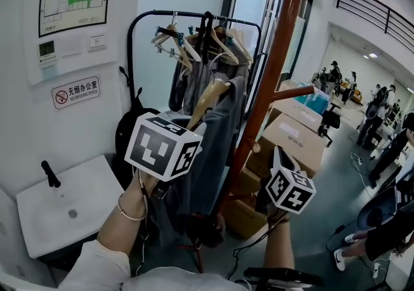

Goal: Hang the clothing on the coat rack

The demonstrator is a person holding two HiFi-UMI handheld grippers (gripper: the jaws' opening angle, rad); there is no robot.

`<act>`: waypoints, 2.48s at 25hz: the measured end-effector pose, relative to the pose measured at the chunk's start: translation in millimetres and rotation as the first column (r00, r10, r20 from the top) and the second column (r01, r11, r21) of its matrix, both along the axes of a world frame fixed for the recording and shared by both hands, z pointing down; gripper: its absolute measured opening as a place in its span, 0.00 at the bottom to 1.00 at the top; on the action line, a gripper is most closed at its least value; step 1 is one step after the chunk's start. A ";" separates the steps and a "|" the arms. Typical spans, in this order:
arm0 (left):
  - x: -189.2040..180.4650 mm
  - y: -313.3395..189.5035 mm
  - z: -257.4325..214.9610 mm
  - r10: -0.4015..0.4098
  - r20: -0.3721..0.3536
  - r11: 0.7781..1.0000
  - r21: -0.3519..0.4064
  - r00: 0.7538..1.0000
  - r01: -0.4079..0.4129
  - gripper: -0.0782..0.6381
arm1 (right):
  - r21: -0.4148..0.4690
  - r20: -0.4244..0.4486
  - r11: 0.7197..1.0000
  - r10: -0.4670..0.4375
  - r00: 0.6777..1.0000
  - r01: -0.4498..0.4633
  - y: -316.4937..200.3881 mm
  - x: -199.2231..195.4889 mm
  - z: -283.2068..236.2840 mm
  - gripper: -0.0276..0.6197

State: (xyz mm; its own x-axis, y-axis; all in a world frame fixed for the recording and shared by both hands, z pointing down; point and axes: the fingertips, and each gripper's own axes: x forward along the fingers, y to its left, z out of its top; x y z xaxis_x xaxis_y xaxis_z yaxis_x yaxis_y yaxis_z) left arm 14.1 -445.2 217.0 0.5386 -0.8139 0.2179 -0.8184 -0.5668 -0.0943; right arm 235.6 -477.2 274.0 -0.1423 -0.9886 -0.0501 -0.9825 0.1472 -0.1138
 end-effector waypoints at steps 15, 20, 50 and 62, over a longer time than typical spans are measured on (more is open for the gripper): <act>9.2 6.7 -50.3 0.004 0.044 0.998 0.057 0.999 -0.006 0.13 | 0.055 -0.021 0.998 -0.005 1.000 0.006 7.4 8.6 -46.8 0.08; 15.0 7.2 -70.5 0.013 0.061 0.998 0.068 0.998 -0.017 0.13 | 0.050 -0.020 0.999 -0.006 1.000 0.007 9.9 12.1 -49.7 0.08; 35.1 5.9 -180.5 0.006 0.087 0.986 0.163 0.996 -0.020 0.14 | 0.006 0.054 1.000 -0.028 0.998 0.028 17.6 30.2 -26.1 0.08; 44.4 -0.5 -202.2 -0.008 0.139 0.994 0.113 0.990 -0.008 0.14 | -0.014 0.091 0.999 -0.049 0.995 0.050 14.5 30.7 -15.4 0.08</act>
